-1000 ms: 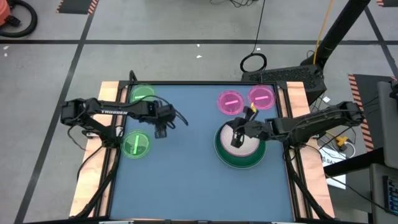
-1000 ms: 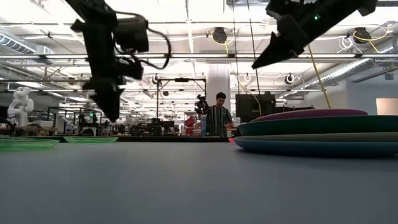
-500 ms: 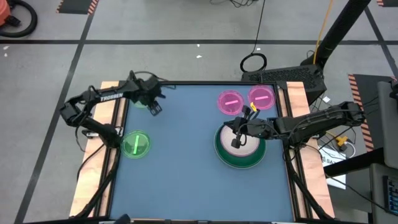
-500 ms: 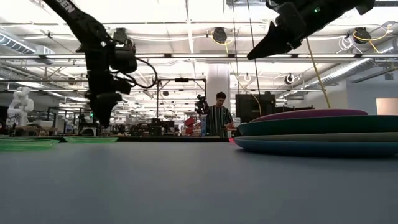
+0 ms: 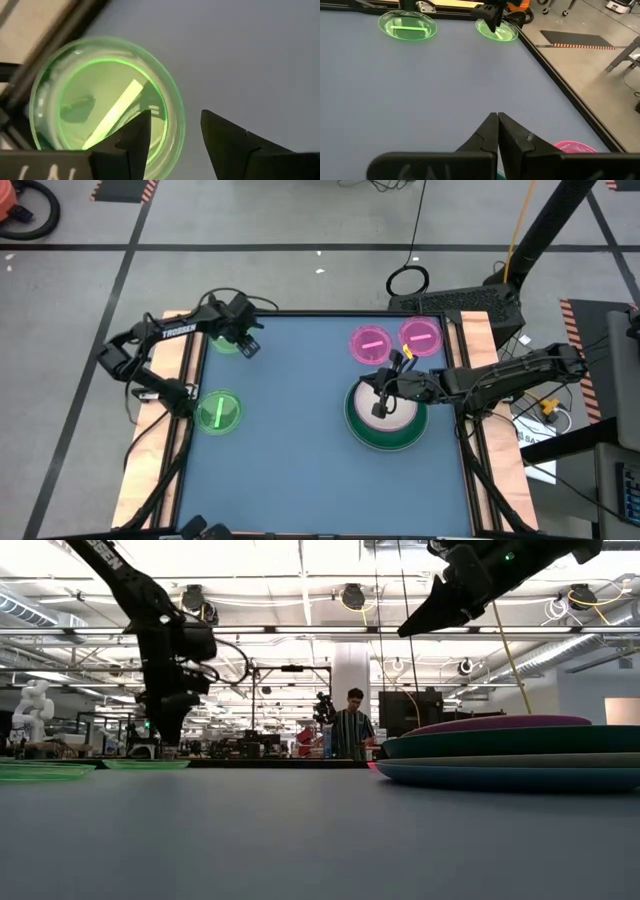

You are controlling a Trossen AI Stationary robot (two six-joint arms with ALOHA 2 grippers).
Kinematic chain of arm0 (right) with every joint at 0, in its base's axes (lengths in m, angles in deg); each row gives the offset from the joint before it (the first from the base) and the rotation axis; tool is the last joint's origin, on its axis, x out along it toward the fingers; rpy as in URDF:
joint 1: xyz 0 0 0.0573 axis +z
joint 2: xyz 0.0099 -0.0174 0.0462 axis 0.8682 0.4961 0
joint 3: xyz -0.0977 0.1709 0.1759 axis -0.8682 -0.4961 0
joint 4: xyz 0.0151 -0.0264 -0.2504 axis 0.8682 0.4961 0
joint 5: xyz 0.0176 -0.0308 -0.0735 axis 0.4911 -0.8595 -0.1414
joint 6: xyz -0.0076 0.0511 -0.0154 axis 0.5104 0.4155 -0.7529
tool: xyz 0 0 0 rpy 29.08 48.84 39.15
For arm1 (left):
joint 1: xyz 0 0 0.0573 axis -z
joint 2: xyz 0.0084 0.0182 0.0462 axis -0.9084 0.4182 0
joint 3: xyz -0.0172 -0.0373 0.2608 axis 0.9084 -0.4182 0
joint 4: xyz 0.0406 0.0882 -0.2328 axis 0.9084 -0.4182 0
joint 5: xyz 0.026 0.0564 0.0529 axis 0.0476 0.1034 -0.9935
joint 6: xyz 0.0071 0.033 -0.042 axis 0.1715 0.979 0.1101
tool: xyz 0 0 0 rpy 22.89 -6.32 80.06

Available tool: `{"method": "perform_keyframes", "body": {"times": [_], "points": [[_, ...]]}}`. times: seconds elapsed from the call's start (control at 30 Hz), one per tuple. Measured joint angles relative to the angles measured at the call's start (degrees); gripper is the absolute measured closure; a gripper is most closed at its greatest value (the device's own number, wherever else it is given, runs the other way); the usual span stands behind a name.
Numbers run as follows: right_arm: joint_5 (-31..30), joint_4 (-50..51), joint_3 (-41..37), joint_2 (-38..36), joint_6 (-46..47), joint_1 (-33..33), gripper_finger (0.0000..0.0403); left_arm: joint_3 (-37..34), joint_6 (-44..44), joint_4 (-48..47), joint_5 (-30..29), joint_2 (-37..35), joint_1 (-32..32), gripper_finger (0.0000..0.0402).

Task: Stack plastic plates
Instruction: Stack the top light green plate on top of the white plate

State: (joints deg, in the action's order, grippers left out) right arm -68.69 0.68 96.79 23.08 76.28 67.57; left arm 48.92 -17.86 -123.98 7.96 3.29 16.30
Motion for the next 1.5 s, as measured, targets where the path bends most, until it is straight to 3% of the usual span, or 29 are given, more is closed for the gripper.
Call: {"method": "perform_keyframes", "body": {"times": [0.3, 0.43, 0.87, 1.07, 1.3, 1.5], "points": [[0.06, 0.47, 0.00, 0.00, 0.96, 0.04, 0.0401, -0.02, -0.22, 4.83, -2.02, 9.56, -0.12, 0.0222], [0.25, 1.18, 0.00, 0.00, 2.01, 0.07, 0.0401, 0.20, -1.08, 5.56, -2.89, 10.47, 0.49, 0.0231], [1.47, 2.78, 0.02, 0.00, 3.26, 0.07, 0.0401, 0.11, -2.83, 7.07, -3.35, 10.51, 2.31, 0.0390], [1.46, 2.79, 0.04, 0.00, 3.26, 0.07, 0.0401, 0.09, -2.84, 6.27, -3.09, 9.00, 6.99, 0.0394], [1.47, 2.80, 0.04, 0.00, 3.45, 0.07, 0.0401, 0.04, -2.72, 4.36, -2.53, 1.30, 15.51, 0.0395], [1.47, 2.42, 0.04, 0.02, 4.48, 0.07, 0.0401, 0.04, 1.93, 3.92, 4.11, -6.02, 27.35, 0.0395]]}}
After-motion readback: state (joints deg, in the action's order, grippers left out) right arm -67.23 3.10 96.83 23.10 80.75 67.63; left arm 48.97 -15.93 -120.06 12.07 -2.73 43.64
